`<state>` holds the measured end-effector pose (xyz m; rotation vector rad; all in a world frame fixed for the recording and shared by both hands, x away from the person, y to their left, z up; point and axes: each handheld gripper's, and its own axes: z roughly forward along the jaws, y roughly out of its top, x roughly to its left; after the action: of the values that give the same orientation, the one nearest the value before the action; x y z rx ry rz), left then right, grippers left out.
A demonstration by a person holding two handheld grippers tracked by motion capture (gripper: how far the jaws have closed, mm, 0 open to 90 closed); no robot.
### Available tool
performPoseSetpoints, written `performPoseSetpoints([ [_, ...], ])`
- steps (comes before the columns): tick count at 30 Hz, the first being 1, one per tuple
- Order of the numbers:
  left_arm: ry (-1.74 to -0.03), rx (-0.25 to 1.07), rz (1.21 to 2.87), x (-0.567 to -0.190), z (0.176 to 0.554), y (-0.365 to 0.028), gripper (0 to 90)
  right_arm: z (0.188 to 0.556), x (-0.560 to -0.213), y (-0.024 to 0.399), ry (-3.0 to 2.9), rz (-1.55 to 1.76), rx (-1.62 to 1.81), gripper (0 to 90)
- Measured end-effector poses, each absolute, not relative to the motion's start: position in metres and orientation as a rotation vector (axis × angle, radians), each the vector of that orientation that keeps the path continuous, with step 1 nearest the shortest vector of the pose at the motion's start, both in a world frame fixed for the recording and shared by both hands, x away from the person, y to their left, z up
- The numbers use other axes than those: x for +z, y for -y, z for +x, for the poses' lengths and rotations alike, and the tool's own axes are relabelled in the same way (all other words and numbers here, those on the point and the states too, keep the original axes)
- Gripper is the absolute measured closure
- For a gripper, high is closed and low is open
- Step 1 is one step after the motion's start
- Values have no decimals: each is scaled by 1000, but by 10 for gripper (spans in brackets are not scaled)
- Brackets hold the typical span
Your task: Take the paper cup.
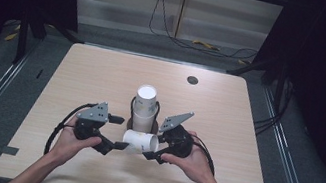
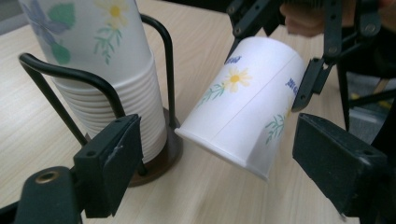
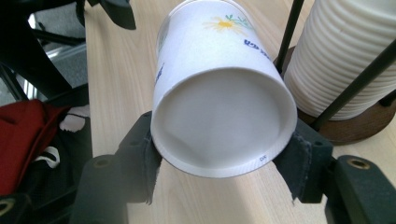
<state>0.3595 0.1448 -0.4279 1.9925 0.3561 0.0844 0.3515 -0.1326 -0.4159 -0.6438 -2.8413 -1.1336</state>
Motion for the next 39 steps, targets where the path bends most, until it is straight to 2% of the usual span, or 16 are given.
performPoseSetpoints([
  [39,-375,59,1876,-427,358,-149,156,353,-407,154,2674,-670,-1465,381],
])
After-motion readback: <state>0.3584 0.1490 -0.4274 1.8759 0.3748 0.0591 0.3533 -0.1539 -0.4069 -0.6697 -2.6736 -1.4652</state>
